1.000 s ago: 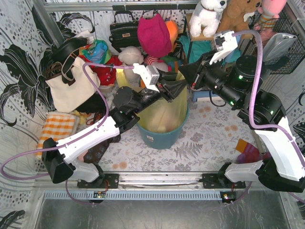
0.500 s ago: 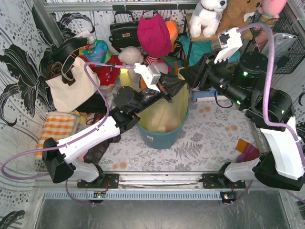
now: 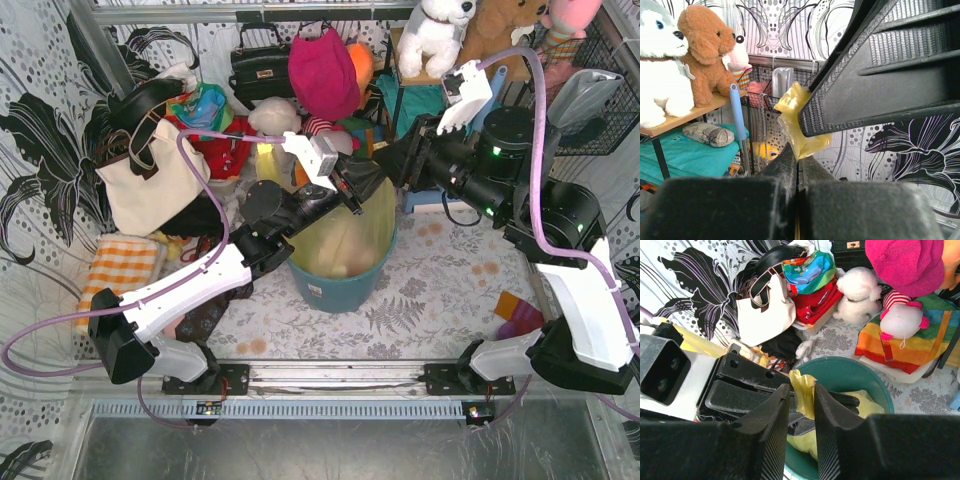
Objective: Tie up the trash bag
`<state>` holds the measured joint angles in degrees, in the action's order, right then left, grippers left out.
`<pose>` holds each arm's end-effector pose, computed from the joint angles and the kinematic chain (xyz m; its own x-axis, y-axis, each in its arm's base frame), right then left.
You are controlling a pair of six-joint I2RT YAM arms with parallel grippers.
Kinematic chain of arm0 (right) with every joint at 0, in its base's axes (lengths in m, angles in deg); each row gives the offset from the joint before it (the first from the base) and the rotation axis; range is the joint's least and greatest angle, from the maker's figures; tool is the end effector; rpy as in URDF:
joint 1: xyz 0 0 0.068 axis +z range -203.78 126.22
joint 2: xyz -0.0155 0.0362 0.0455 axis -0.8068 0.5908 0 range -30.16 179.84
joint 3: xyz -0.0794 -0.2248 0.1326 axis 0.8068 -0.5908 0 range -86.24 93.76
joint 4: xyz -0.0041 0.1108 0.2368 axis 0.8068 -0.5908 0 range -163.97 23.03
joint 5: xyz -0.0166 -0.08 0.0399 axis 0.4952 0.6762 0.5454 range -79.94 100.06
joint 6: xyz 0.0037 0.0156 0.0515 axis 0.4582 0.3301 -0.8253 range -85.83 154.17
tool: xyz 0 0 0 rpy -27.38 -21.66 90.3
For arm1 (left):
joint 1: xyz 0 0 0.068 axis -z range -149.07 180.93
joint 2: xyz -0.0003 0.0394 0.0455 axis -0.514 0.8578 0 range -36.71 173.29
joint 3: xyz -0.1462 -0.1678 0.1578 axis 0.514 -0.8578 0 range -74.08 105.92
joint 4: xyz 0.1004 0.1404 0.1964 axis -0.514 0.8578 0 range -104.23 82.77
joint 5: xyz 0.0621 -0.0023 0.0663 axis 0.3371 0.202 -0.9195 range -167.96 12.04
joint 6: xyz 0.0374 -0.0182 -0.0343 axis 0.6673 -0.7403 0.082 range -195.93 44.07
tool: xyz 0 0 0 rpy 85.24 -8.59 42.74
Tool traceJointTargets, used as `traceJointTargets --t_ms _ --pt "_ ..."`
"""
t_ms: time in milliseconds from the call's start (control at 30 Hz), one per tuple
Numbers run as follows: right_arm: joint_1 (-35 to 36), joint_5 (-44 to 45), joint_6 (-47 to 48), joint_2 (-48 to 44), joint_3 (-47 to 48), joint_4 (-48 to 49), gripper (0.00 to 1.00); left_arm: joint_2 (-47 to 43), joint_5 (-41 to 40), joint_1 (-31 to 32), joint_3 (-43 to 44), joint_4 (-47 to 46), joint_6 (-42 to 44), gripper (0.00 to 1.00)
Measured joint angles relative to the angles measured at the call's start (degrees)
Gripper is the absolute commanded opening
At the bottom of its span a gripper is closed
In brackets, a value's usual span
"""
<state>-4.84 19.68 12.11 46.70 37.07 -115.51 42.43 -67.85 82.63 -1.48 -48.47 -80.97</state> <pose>0.1322 0.1427 0.5856 -0.2601 0.2651 -0.9285 -0.5784 0.7272 0.3697 0.1916 -0.2526 0.4552 0.2108 -0.4063 -0.8891 0.8908 0.4544 0.0035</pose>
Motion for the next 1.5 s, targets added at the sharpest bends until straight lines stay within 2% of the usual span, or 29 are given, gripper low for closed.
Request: traceJointTargets --t_ms 367,600,733,800,1067,1200,1500 --pt "0.0 0.0 -1.1 -2.3 -2.1 0.1 0.20 0.0 -0.3 -0.4 0.0 0.0 0.0 0.00" --pt "0.0 0.0 -1.0 -3.1 -4.0 1.0 0.21 0.0 -0.3 -0.4 -0.1 0.0 -0.1 0.00" --pt "0.0 0.0 -1.0 -3.2 -5.6 3.0 0.14 0.0 -0.3 -0.4 -0.1 0.0 -0.2 0.00" --pt "0.0 0.1 -1.0 -3.7 -7.3 4.9 0.00 0.0 -0.3 -0.4 -0.1 0.0 -0.3 0.00" --pt "0.0 0.7 -1.0 -6.2 -11.9 9.4 0.00 0.0 -0.3 -0.4 -0.6 -0.6 -0.5 0.00" --pt "0.0 0.6 -1.1 -7.3 -12.9 10.6 0.00 -0.4 -0.4 -0.4 -1.9 -2.3 -0.8 0.11" --pt "0.0 -1.9 -1.1 -7.6 -13.0 15.0 0.00 -1.9 -2.0 -0.4 -8.7 -2.7 -2.9 0.19"
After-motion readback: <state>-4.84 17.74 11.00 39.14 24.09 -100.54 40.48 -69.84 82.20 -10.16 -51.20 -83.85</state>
